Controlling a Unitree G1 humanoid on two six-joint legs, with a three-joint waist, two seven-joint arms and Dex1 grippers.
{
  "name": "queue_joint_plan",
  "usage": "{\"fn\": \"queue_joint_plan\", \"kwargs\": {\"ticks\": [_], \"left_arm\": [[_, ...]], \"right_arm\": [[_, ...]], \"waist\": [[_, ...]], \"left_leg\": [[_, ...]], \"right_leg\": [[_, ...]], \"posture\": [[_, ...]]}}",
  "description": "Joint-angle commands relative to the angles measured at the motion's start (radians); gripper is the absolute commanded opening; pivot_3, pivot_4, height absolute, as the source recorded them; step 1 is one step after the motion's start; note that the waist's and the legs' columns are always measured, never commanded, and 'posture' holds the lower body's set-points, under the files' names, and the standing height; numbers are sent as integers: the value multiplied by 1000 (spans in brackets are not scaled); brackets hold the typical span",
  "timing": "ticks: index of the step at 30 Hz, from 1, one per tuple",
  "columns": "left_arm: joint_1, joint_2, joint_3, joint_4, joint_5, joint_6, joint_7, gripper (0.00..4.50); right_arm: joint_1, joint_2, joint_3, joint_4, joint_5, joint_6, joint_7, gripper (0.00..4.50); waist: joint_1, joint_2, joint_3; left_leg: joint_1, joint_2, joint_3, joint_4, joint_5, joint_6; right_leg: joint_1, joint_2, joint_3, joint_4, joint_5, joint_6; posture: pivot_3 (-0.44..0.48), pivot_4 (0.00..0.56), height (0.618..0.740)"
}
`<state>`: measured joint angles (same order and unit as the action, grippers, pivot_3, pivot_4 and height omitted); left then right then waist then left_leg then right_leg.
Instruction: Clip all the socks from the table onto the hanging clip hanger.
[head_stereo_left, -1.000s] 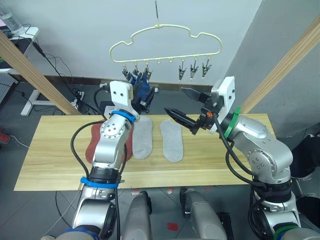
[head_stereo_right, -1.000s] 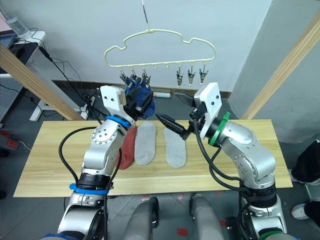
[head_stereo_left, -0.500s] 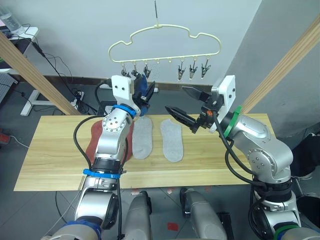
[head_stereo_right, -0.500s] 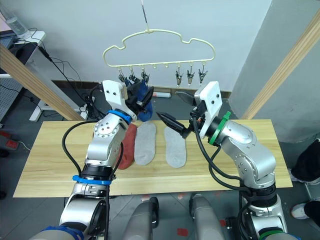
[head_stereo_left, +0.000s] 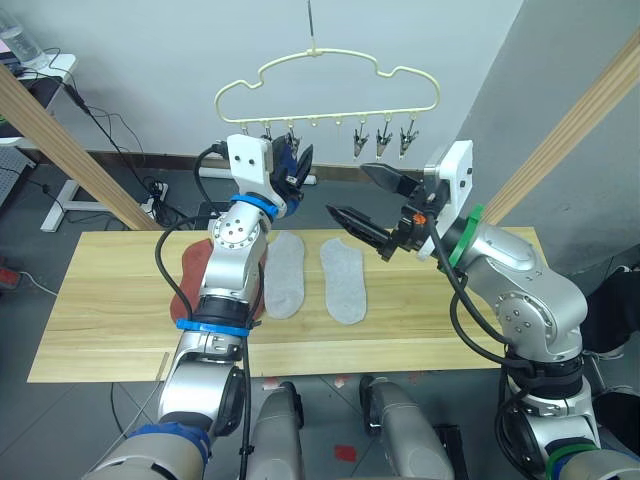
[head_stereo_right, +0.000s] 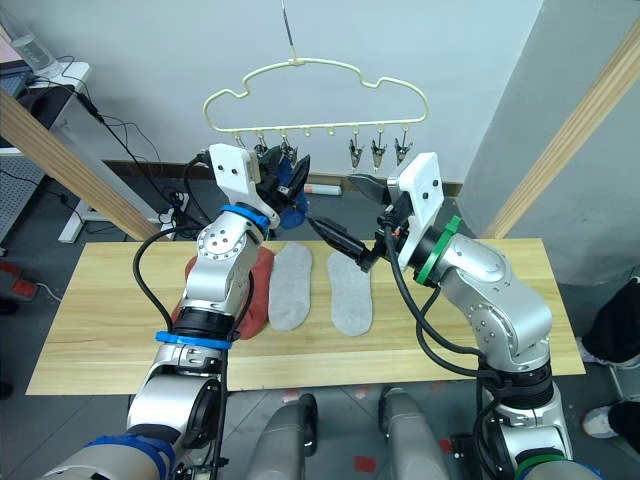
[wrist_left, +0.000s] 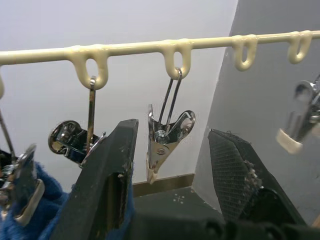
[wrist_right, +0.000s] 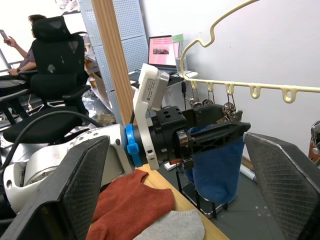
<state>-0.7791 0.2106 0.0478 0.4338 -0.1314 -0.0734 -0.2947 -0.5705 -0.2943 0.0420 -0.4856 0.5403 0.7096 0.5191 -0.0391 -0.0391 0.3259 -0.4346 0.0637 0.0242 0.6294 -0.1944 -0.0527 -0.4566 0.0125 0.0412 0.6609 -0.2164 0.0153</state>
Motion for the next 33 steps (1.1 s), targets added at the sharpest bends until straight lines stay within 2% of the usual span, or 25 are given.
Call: {"fn": "queue_joint_plan", "kwargs": {"ticks": [1, 22, 25, 30, 33], "left_arm": [[-24, -1, 8, -14, 10, -38, 5, 2432], [-59, 11, 18, 46, 33, -90, 8, 2432], [-60, 11, 23, 45, 23, -94, -4, 1875], [-63, 12, 27, 48, 20, -97, -8, 490], [-61, 10, 31, 43, 19, -92, -8, 252]], "right_arm": [[-12, -5, -10, -54, 23, -9, -7, 4500], [-12, -6, -6, -41, 14, -24, -2, 4500], [-11, -7, -6, -38, 12, -26, -2, 4500], [-11, -6, -6, -37, 12, -27, -2, 4500], [-1, -5, -6, -33, 9, -28, -5, 4500]], "waist": [[-3, 0, 0], [-5, 0, 0], [-5, 0, 0], [-6, 0, 0], [-6, 0, 0]], "left_leg": [[0, 0, 0, 0, 0, 0], [0, 0, 0, 0, 0, 0], [0, 0, 0, 0, 0, 0], [0, 0, 0, 0, 0, 0], [0, 0, 0, 0, 0, 0]], "right_leg": [[0, 0, 0, 0, 0, 0], [0, 0, 0, 0, 0, 0], [0, 0, 0, 1, 0, 0], [0, 0, 0, 1, 0, 0], [0, 0, 0, 1, 0, 0]], "posture": [[-106, 316, 740], [-100, 313, 740], [-99, 312, 740], [-98, 311, 740], [-96, 312, 740]]}}
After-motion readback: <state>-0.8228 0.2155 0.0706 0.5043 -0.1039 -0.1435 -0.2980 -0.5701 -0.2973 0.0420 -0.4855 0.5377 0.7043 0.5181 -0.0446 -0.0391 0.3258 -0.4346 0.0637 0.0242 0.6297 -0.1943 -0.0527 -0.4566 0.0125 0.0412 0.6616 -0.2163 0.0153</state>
